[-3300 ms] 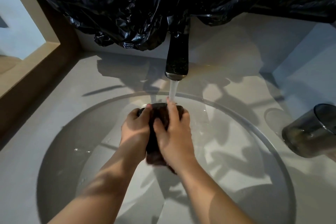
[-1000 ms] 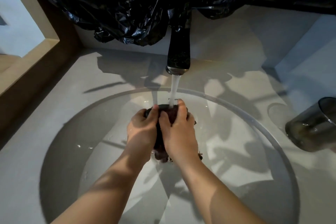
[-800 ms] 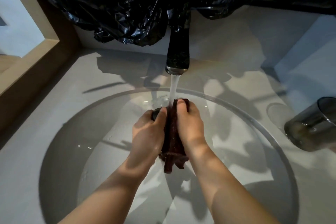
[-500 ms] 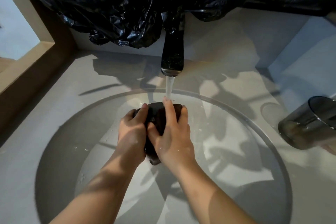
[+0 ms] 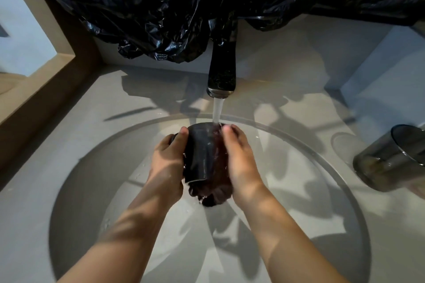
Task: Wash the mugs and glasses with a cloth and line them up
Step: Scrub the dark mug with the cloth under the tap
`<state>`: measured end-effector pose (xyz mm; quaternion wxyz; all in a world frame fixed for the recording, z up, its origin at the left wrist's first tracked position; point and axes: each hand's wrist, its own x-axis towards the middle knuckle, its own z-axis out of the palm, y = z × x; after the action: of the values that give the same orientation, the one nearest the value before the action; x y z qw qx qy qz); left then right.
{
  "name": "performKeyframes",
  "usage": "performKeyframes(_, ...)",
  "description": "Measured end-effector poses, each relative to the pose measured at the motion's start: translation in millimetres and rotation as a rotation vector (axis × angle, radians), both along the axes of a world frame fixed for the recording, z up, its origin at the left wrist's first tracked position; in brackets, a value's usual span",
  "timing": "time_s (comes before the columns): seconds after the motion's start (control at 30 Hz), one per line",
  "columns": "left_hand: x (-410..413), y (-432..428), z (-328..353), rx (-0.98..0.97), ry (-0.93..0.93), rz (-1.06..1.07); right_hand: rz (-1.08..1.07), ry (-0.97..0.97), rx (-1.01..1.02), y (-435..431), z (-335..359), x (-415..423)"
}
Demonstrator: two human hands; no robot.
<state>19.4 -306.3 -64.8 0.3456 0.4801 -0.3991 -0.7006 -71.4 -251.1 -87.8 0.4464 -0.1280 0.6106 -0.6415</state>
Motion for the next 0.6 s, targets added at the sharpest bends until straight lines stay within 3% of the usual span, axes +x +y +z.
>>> performKeyframes(0.1, 0, 0, 5, 0.095, 0.033, -0.027, 0.065, -0.477, 0.058, 0, -4, -14)
performKeyframes(0.2, 0, -4, 1, 0.091, 0.007, 0.016, 0.096, -0.532, 0.088, 1, -7, -11)
performKeyframes(0.3, 3, -6, -11, -0.32, -0.319, 0.044, 0.069, -0.409, -0.012, -5, -2, -4)
performKeyframes(0.37, 6, -1, -13, -0.468, -0.364, 0.025, 0.032, -0.221, -0.032, -5, 0, -1)
performKeyframes(0.5, 7, 4, -7, -0.163, -0.125, -0.06, 0.102, 0.195, -0.078, 7, 10, 6)
performKeyframes(0.6, 7, 1, -7, -0.048, -0.041, -0.108, 0.135, 0.217, -0.07, 3, 8, 9)
